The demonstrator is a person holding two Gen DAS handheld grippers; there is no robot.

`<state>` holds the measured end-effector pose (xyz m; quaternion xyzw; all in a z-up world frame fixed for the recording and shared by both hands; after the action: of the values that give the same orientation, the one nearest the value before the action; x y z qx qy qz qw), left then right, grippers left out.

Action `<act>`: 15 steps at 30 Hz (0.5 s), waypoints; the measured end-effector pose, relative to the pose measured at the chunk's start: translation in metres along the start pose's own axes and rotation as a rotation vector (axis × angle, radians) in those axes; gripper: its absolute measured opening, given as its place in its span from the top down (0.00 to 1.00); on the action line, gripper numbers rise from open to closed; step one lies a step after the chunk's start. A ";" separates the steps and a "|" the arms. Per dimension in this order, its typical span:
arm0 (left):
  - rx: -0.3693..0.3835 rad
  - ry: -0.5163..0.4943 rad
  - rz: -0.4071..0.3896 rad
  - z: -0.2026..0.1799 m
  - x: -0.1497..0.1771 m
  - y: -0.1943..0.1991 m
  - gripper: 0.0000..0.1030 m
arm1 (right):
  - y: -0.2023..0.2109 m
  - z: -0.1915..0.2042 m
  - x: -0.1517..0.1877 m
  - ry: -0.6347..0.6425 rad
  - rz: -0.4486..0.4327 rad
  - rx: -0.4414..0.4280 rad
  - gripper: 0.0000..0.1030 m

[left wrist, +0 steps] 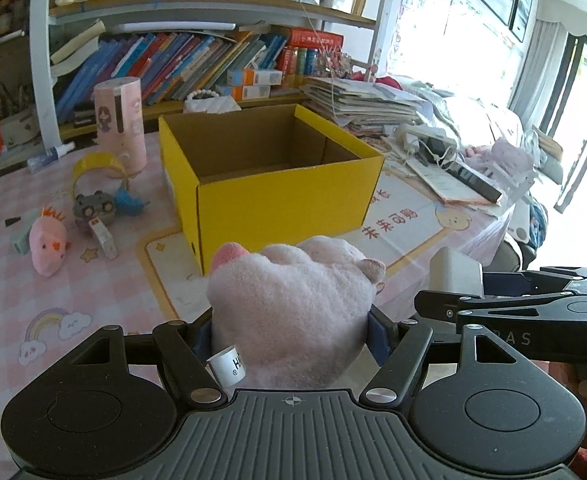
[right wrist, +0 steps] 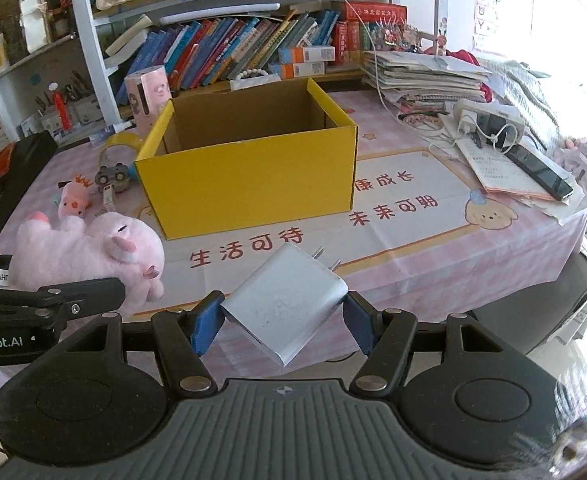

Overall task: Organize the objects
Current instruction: 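Carry pig in left tool and charger in right tool over the yellow box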

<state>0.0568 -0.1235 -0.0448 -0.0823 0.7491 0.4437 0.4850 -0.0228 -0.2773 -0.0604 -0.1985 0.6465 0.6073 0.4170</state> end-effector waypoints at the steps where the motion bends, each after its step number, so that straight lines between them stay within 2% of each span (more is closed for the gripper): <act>1: 0.000 -0.004 -0.002 -0.001 -0.002 -0.002 0.31 | -0.002 -0.001 -0.002 -0.002 0.000 0.000 0.39; 7: -0.005 -0.017 -0.012 -0.004 -0.015 -0.015 0.31 | -0.016 -0.010 -0.012 -0.005 0.003 -0.002 0.39; 15: -0.038 -0.022 -0.066 -0.003 -0.054 -0.037 0.30 | -0.036 -0.023 -0.042 0.007 -0.038 -0.017 0.39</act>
<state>0.1032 -0.1648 -0.0227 -0.1112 0.7321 0.4423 0.5061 0.0214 -0.3158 -0.0518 -0.2167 0.6387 0.6040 0.4246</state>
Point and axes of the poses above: each gripper's, at about its wrist camera, not at the fingertips, and y roughly against the way its jaws point, z to its left, x to its underside, the point moved 7 cm from there along -y, roughly the way its jaws point, and after that the axes turned 5 degrees about -z, right-handed, at the moved point
